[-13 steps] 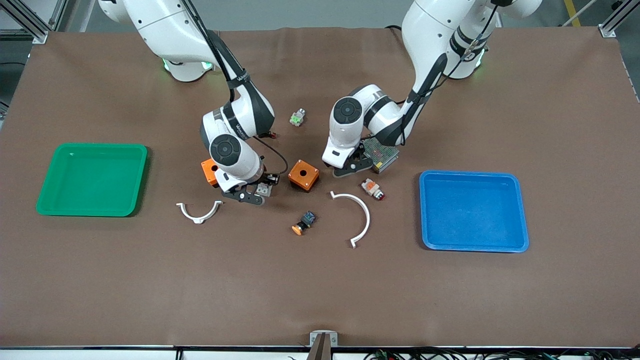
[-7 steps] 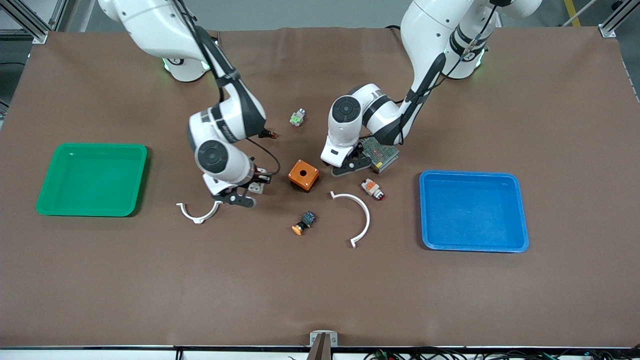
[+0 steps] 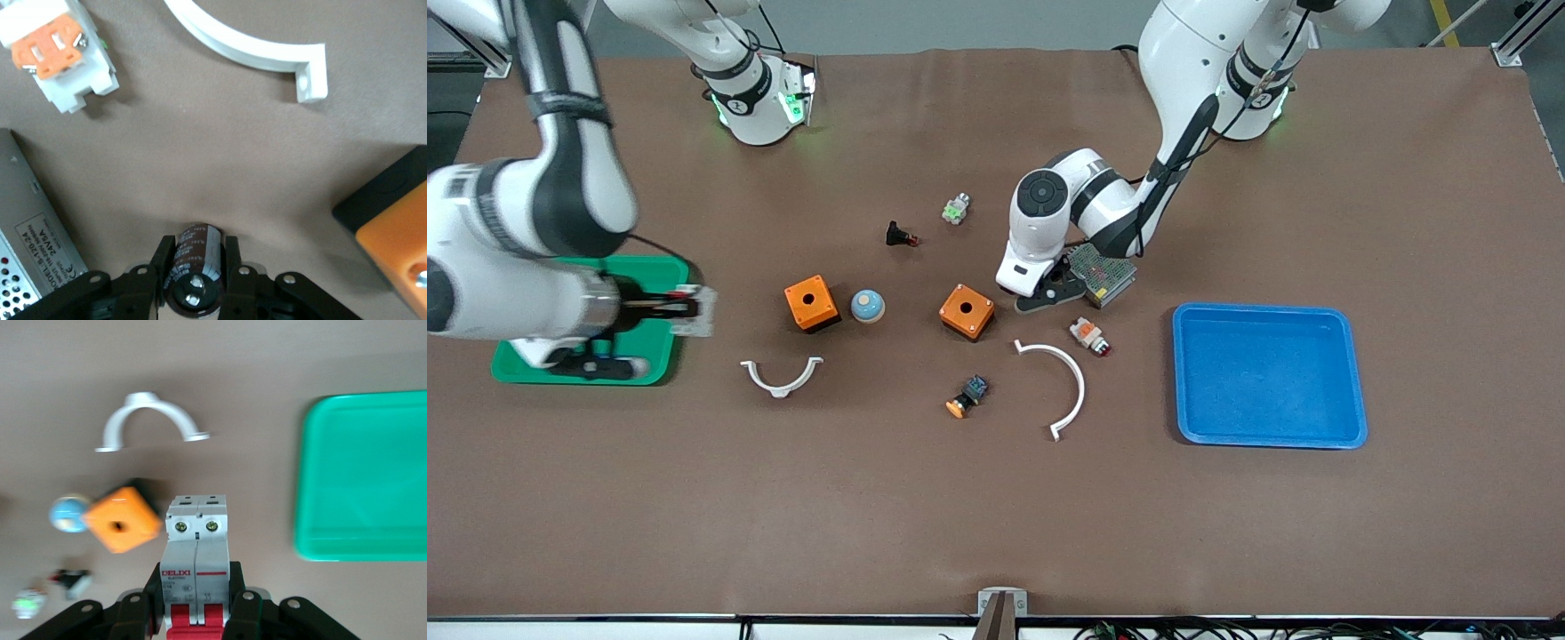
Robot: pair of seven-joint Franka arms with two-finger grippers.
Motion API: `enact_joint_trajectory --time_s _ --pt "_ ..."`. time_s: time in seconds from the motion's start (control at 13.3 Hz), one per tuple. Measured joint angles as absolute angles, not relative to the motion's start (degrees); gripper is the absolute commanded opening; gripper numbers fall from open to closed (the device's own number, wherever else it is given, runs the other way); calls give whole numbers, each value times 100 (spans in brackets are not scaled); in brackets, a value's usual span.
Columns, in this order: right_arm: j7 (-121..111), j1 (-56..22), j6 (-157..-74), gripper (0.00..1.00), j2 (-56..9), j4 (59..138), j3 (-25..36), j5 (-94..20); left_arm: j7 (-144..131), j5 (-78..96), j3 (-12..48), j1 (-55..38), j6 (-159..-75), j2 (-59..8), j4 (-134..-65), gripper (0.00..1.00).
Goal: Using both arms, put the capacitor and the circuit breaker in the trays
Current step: 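Carry the breaker with the right gripper over the green tray, then lower the breaker into the green tray while the left gripper carries the capacitor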
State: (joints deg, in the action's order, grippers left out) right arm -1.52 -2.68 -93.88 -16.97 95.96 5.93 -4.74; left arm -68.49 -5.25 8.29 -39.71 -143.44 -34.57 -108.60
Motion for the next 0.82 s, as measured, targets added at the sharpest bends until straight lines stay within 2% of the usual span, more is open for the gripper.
enact_joint_trajectory --time_s 0.22,0.45,0.82 --pt "-1214 603 -9524 21 -1805 9674 596 -143 -6849 -528 747 -3825 -14278 -3300 -10721 0" --pt "-1838 1109 -9833 21 -1884 9796 588 189 -6734 -994 712 -3191 -13890 -2819 -10694 0" --pt "-2570 1827 -11403 21 -2043 10660 588 273 -5052 -1143 697 -1744 -13361 -2506 -10760 0"
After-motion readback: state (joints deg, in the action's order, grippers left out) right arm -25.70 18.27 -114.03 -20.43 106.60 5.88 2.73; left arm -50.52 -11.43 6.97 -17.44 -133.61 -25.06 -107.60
